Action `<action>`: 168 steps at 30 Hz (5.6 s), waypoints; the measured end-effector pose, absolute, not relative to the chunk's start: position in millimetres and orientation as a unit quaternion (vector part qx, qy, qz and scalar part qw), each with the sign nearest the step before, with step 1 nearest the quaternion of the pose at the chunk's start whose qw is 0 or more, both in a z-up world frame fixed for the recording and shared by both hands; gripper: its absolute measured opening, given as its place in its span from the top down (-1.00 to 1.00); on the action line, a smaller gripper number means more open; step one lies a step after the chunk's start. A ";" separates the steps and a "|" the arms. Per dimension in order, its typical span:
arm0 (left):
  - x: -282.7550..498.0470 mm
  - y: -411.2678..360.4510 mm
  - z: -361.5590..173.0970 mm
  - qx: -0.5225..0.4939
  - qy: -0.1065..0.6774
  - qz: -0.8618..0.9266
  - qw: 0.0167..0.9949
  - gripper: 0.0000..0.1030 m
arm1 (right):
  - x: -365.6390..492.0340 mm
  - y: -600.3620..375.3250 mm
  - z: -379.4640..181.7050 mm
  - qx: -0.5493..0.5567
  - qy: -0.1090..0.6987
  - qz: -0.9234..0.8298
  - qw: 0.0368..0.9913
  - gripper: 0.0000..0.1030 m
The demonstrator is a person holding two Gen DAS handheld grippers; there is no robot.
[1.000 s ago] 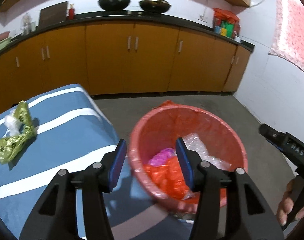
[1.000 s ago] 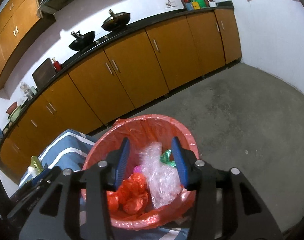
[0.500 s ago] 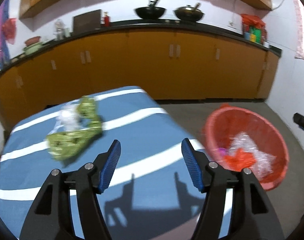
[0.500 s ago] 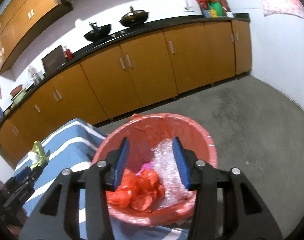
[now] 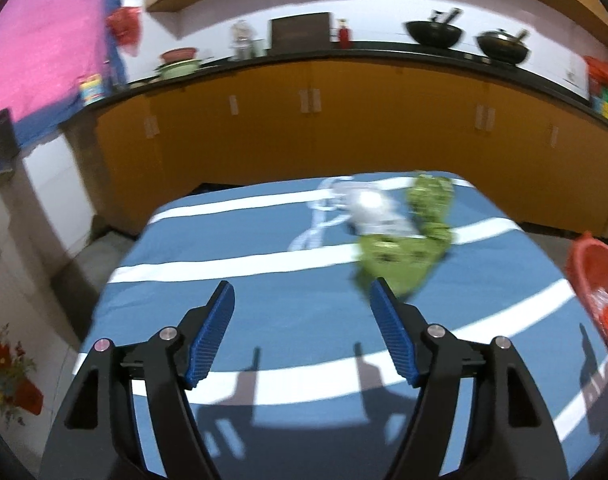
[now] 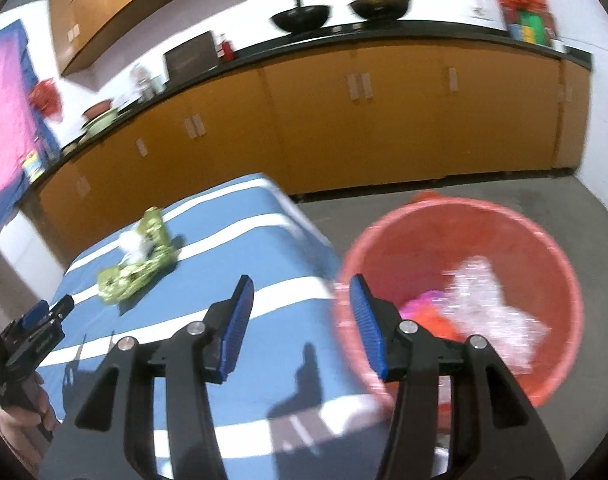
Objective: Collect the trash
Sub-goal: 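Move both tools back toward the olive-green bag on the table, then grasp the olive-green printed bag with the right tool, then grasp the white plastic bag with the left tool while the right tool holds the olive bag, then carry the white bag and olive-green bag over the wastebasket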
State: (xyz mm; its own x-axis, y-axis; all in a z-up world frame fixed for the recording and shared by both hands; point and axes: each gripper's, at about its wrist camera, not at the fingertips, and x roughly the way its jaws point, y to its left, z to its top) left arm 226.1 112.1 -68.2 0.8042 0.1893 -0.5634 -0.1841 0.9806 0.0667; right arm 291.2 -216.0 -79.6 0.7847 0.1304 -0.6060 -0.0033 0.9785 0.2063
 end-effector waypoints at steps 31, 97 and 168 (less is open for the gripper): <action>278.7 207.6 -78.1 -0.038 0.274 0.144 0.950 -0.42 | 438.2 -35.0 -146.8 0.056 0.418 0.084 0.903 0.52; 241.8 138.3 -36.2 -0.063 0.313 0.038 0.947 0.49 | 290.3 -146.0 -67.6 0.087 0.332 0.079 0.936 0.62; 238.0 -189.6 -26.5 0.015 0.326 -0.231 0.916 0.49 | 245.0 -392.2 -42.1 0.061 0.299 -0.137 0.942 0.62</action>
